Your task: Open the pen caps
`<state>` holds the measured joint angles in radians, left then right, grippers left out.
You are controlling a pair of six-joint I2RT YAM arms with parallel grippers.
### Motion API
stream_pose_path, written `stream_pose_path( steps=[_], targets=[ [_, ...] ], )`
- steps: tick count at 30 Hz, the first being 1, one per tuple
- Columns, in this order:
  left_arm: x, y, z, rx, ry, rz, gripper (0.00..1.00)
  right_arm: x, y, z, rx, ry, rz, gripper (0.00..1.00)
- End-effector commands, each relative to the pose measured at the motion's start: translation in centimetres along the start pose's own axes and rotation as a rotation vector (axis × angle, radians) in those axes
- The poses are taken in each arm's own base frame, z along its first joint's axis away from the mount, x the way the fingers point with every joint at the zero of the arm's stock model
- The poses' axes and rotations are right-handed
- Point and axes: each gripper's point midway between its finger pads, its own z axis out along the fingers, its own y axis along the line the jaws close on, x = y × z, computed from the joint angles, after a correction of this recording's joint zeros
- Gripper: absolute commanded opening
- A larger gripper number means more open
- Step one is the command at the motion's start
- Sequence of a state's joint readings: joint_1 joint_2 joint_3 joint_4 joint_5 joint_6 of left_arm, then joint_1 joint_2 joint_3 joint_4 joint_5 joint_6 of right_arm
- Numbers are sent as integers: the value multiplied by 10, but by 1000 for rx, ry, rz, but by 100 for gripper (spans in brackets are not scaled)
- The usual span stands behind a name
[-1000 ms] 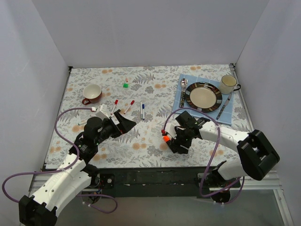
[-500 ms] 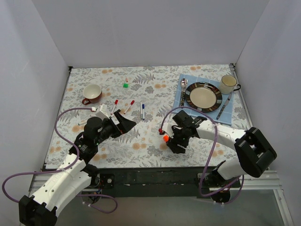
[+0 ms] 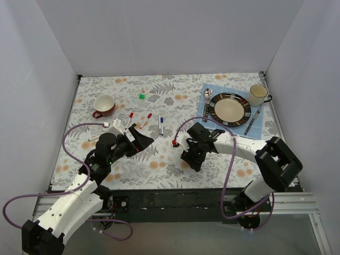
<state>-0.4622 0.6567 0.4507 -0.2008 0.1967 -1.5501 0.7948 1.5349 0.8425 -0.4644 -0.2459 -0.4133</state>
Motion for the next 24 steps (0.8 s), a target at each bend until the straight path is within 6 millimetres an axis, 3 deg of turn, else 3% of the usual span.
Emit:
stream_pose_path(
  steps=[1,4,8,9,11,16,18,22,24],
  targets=[
    [0,2,0,-2,-21,-46,98,3,-13,3,87,25,17,56],
    [2,6,5,-10,-28,-122,98,9,-21,5,131,52,11,45],
    [11,13,12,-2,-22,-260,98,18,-36,5,218,86,-6,44],
    [20,24,14,-15,-9,-291,98,21,-41,4,251,97,-9,44],
    [22,18,16,40,-8,-362,98,25,-47,4,279,111,-23,44],
    [31,21,22,62,17,-429,98,35,-42,14,249,133,-42,44],
    [31,18,24,70,21,-445,98,31,-38,15,231,122,-53,43],
    [33,13,26,101,17,-495,98,17,-31,13,189,68,-66,24],
    [40,21,29,88,25,-528,96,5,-24,9,153,13,-74,20]
  ],
)
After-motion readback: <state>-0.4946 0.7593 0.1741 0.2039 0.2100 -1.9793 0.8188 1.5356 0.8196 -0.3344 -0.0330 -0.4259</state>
